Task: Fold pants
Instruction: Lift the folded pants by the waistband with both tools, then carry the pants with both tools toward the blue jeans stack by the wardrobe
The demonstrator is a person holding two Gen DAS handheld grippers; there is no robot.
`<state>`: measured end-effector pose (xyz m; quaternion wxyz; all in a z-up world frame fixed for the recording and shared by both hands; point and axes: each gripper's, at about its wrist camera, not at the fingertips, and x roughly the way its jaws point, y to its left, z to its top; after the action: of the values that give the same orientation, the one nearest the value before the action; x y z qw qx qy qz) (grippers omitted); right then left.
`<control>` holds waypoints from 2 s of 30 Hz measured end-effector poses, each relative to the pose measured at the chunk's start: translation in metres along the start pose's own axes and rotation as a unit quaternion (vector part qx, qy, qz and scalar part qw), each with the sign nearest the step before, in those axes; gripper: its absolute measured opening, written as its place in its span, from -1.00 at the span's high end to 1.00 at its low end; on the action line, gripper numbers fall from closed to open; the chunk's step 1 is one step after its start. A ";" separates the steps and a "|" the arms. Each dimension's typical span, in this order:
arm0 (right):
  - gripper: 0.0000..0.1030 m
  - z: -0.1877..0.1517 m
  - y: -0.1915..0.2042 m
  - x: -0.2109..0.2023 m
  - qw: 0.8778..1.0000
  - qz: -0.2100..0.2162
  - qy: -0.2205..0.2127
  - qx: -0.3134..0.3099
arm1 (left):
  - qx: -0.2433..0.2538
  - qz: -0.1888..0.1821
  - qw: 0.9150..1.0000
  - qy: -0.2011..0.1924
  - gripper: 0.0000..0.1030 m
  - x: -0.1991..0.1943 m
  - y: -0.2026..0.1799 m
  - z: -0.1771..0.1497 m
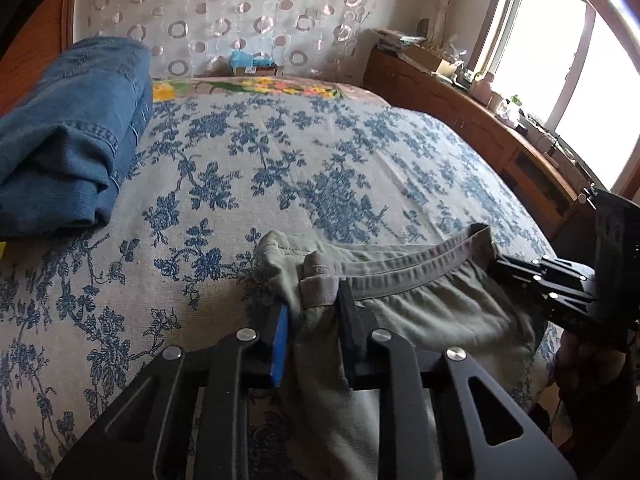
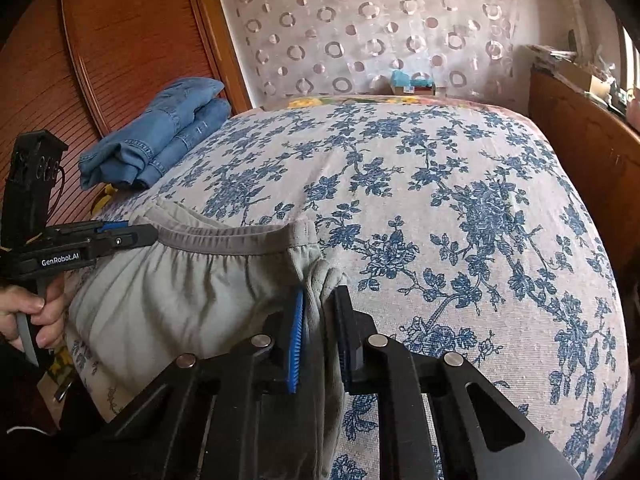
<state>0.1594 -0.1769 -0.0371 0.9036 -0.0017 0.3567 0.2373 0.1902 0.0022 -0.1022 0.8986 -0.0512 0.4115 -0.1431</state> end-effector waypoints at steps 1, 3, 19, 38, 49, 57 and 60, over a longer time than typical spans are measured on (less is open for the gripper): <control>0.78 0.000 0.000 0.000 1.000 0.002 0.000 0.000 | 0.001 0.000 1.000 -0.004 0.60 -0.003 -0.001 0.000; 0.80 -0.001 0.002 -0.003 1.000 0.002 -0.005 0.000 | 0.004 -0.003 1.000 -0.011 0.63 -0.009 -0.004 0.001; 0.82 0.004 0.020 -0.059 0.997 0.003 -0.070 -0.017 | 0.025 -0.011 0.997 -0.078 0.66 -0.067 -0.024 0.007; 0.83 0.046 0.031 -0.094 0.991 -0.012 -0.115 -0.064 | 0.047 -0.011 0.989 -0.140 0.67 -0.113 -0.032 0.049; 0.83 0.092 0.029 -0.093 0.986 -0.017 -0.139 -0.090 | 0.049 -0.003 0.986 -0.157 0.67 -0.117 -0.021 0.088; 0.83 0.125 0.032 -0.071 0.981 -0.009 -0.152 -0.120 | 0.047 0.015 0.985 -0.164 0.67 -0.116 -0.006 0.113; 0.83 0.139 0.033 -0.056 0.979 -0.006 -0.154 -0.133 | 0.042 0.022 0.984 -0.171 0.67 -0.117 0.002 0.117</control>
<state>0.1987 -0.1475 0.1083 0.9408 -0.0876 0.1788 0.2742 0.2065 0.0363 0.0592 0.9602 -0.0280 0.2460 -0.1296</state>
